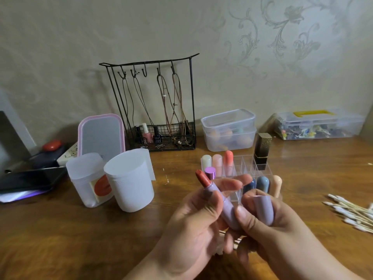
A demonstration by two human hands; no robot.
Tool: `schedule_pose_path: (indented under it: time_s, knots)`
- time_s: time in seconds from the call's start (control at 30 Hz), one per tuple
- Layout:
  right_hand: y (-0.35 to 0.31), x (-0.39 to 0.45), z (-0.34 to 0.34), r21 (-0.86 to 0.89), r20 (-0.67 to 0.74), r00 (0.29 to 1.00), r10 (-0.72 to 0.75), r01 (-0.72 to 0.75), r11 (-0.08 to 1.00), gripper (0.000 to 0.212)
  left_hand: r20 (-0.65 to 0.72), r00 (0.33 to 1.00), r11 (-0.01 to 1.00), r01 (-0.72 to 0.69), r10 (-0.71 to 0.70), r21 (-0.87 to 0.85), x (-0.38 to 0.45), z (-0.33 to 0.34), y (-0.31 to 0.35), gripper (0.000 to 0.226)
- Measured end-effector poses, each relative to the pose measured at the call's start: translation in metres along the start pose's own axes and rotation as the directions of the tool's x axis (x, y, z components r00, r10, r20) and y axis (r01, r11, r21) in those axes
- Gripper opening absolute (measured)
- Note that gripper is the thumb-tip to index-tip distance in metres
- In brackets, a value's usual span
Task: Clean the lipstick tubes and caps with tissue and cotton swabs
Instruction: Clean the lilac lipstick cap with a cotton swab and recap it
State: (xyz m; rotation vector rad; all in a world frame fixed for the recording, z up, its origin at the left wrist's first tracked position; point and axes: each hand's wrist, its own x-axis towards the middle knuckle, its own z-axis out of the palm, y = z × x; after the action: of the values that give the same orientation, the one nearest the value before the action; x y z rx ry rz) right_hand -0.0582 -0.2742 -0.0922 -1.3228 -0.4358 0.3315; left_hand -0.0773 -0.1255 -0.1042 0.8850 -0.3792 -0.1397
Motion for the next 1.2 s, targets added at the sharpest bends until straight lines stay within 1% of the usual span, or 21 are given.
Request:
schedule_pose_path:
  time_s: [0.03, 0.13, 0.2, 0.23, 0.27, 0.33, 0.37, 0.4, 0.43, 0.47, 0.5, 0.53, 0.6, 0.63, 0.7, 0.77, 0.87, 0.93, 1.0, 1.07, 1.2]
  knots:
    - [0.002, 0.001, 0.0, -0.028, -0.067, 0.997, -0.047, 0.045, 0.999, 0.017, -0.011, 1.0, 1.0, -0.003, 0.003, 0.007, 0.0, 0.0, 0.0, 0.034]
    - [0.008, 0.001, -0.003, -0.297, -0.176, 0.947, -0.267, 0.207, 0.932, 0.035, -0.047, 0.996, 0.997, -0.068, 0.07, 0.037, 0.002, -0.003, -0.005, 0.034]
    - [0.013, 0.0, -0.002, -0.546, -0.205, 0.881, -0.427, 0.259, 0.797, 0.037, -0.103, 0.989, 0.993, -0.098, 0.105, 0.069, 0.002, -0.001, -0.008, 0.041]
    - [0.016, 0.001, -0.003, -0.675, -0.178, 0.814, -0.553, 0.308, 0.671, 0.04, -0.139, 0.985, 0.993, -0.086, 0.097, 0.083, 0.003, 0.002, -0.009, 0.046]
    - [0.019, 0.001, -0.003, -0.776, -0.108, 0.732, -0.673, 0.361, 0.517, 0.04, -0.163, 0.983, 0.994, -0.076, 0.089, 0.083, 0.002, 0.004, -0.011, 0.051]
    - [0.022, -0.001, -0.001, -0.851, 0.06, 0.56, -0.826, 0.462, 0.251, 0.036, -0.205, 0.976, 0.997, -0.068, 0.076, 0.048, 0.0, 0.008, -0.013, 0.057]
    - [0.021, -0.003, 0.0, -0.837, 0.166, 0.499, -0.85, 0.528, 0.146, 0.022, -0.228, 0.97, 0.994, -0.072, 0.091, 0.087, -0.002, 0.008, -0.014, 0.059]
    - [0.019, -0.003, -0.001, -0.82, 0.268, 0.458, -0.847, 0.57, 0.049, 0.017, -0.254, 0.961, 0.989, -0.075, 0.106, 0.13, -0.004, 0.006, -0.015, 0.06]
    - [0.017, -0.002, -0.003, -0.798, 0.364, 0.424, -0.83, 0.601, -0.043, 0.036, -0.248, 0.962, 0.977, -0.069, 0.118, 0.2, -0.008, 0.004, -0.016, 0.06]
    - [0.015, -0.002, -0.005, -0.783, 0.448, 0.425, -0.787, 0.612, -0.115, 0.049, -0.214, 0.971, 0.974, -0.06, 0.108, 0.219, -0.01, 0.004, -0.016, 0.059]
    - [0.014, 0.0, -0.005, -0.782, 0.479, 0.422, -0.77, 0.604, -0.155, 0.052, -0.199, 0.975, 0.965, -0.044, 0.097, 0.258, -0.011, 0.005, -0.016, 0.059]
    - [0.014, 0.002, -0.005, -0.804, 0.448, 0.441, -0.777, 0.579, -0.135, 0.047, -0.226, 0.967, 0.955, -0.044, 0.114, 0.293, -0.011, 0.003, -0.015, 0.06]
    - [0.017, 0.004, -0.004, -0.844, 0.311, 0.524, -0.793, 0.536, 0.024, 0.021, -0.312, 0.938, 0.949, -0.045, 0.147, 0.312, -0.008, 0.004, -0.016, 0.064]
    - [0.017, 0.005, -0.005, -0.861, 0.248, 0.564, -0.788, 0.501, 0.087, 0.013, -0.284, 0.941, 0.934, -0.075, 0.182, 0.349, -0.007, 0.006, -0.018, 0.062]
    - [0.021, 0.008, -0.009, -0.87, 0.189, 0.642, -0.743, 0.461, 0.177, 0.021, -0.257, 0.934, 0.876, -0.104, 0.249, 0.47, -0.004, 0.015, -0.019, 0.046]
    - [0.017, 0.006, -0.011, -0.847, 0.152, 0.752, -0.641, 0.433, 0.308, 0.034, -0.267, 0.911, 0.785, -0.091, 0.313, 0.612, -0.003, 0.013, -0.012, 0.024]
    - [0.006, -0.001, -0.018, -0.803, 0.116, 0.874, -0.471, 0.362, 0.474, 0.03, -0.204, 0.903, 0.668, -0.114, 0.379, 0.735, -0.003, 0.009, 0.006, 0.019]
    - [0.001, -0.002, -0.026, -0.711, 0.098, 0.918, -0.384, 0.334, 0.619, 0.027, -0.149, 0.926, 0.604, -0.099, 0.346, 0.791, -0.003, 0.008, 0.013, 0.025]
    - [-0.004, 0.001, -0.03, -0.707, 0.103, 0.936, -0.338, 0.307, 0.636, 0.026, -0.146, 0.946, 0.569, -0.048, 0.291, 0.821, -0.003, 0.005, 0.012, 0.034]
    - [-0.006, 0.005, -0.032, -0.754, 0.078, 0.938, -0.337, 0.276, 0.596, 0.01, -0.15, 0.949, 0.546, -0.027, 0.278, 0.837, -0.003, 0.004, 0.013, 0.034]
    - [-0.008, 0.007, -0.036, -0.813, 0.025, 0.912, -0.409, 0.256, 0.523, 0.024, -0.17, 0.941, 0.555, -0.022, 0.292, 0.831, -0.002, 0.004, 0.014, 0.029]
